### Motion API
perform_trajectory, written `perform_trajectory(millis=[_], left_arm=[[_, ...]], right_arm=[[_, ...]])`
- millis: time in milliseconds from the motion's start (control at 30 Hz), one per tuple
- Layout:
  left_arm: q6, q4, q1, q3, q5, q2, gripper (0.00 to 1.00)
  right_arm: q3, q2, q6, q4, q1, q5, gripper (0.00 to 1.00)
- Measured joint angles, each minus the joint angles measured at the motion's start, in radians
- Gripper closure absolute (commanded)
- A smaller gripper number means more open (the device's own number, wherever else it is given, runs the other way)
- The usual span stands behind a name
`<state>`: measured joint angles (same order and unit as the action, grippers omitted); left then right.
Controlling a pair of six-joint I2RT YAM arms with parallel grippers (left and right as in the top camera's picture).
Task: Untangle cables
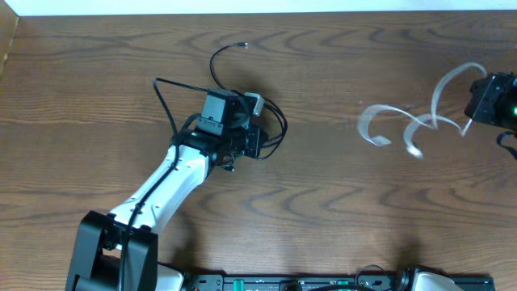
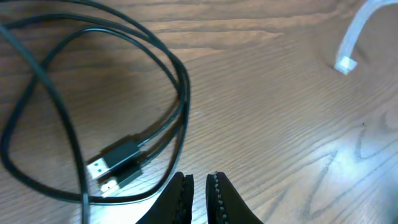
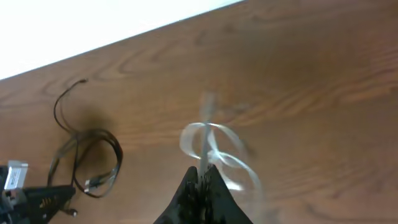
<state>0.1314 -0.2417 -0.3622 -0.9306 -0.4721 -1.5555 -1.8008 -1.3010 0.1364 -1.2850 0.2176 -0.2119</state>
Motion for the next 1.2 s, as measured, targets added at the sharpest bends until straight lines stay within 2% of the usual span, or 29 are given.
perform_trajectory(millis=[267,433,633,867,967,1200], left_arm=[[0.008,0.047,-0.062,0.000,0.023,0.000,0.86],[0.014,0.031,-0.099,0.000,0.029,0.000,0.86],[0.023,-0.010,-0.106,0.000,0.030,0.000,0.86],[0.023,0.005,-0.106,0.000,0.030,0.011,0.86],[0.023,0.013,-0.106,0.000,0.030,0.017,0.86],[0.023,0.030,-0.106,0.000,0.030,0.018,0.86]], right_arm=[[0.001,0.000,-0.042,-0.187,-0.044,0.045,0.99],[0.001,0.000,0.036,-0.230,-0.070,0.247,0.99],[0.001,-0.001,0.204,-0.238,-0.071,0.556,0.99],[0.001,-0.002,0.301,-0.136,-0.062,0.772,0.99],[0.001,-0.004,0.310,-0.100,-0.030,0.811,0.99],[0.001,-0.066,0.312,-0.089,0.217,0.855,0.99]])
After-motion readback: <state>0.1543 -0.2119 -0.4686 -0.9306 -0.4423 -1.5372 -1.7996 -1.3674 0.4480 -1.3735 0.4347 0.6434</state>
